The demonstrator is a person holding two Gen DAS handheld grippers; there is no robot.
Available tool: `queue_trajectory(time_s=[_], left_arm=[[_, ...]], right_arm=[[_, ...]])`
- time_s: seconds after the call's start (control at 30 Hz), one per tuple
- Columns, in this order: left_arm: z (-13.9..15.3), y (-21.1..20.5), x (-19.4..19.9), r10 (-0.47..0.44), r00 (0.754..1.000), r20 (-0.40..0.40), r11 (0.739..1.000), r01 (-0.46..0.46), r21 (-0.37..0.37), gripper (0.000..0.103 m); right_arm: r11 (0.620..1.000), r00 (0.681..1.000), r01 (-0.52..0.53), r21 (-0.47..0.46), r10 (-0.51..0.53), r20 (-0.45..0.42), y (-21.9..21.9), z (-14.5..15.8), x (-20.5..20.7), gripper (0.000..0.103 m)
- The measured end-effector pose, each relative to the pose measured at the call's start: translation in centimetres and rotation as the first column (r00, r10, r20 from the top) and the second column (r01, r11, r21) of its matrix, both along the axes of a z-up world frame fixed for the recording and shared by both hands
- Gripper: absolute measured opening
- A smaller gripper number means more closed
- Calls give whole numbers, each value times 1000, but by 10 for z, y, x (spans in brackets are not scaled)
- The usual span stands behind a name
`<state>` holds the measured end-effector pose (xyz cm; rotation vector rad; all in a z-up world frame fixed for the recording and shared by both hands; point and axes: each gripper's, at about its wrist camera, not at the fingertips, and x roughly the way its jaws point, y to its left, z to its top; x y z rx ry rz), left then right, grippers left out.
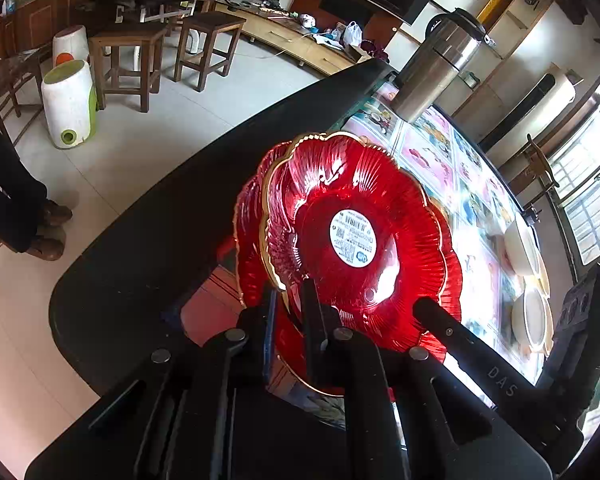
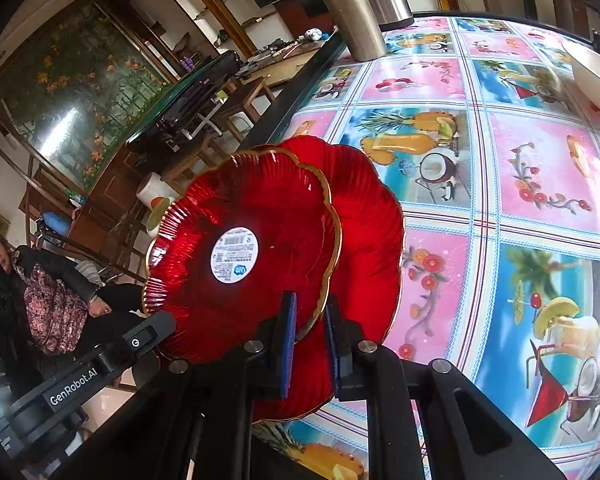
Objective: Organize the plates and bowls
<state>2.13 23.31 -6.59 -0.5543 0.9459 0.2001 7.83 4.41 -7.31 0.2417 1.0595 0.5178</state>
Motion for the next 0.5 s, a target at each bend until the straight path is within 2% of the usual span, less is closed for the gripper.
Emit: queue_trajectory(time_s=[0.5], left_arm=[[4,0,0,-28,999,-14,998,29,48,14]], right_arm=[[1000,1000,15,-12,-15,8,2,2,-1,15]])
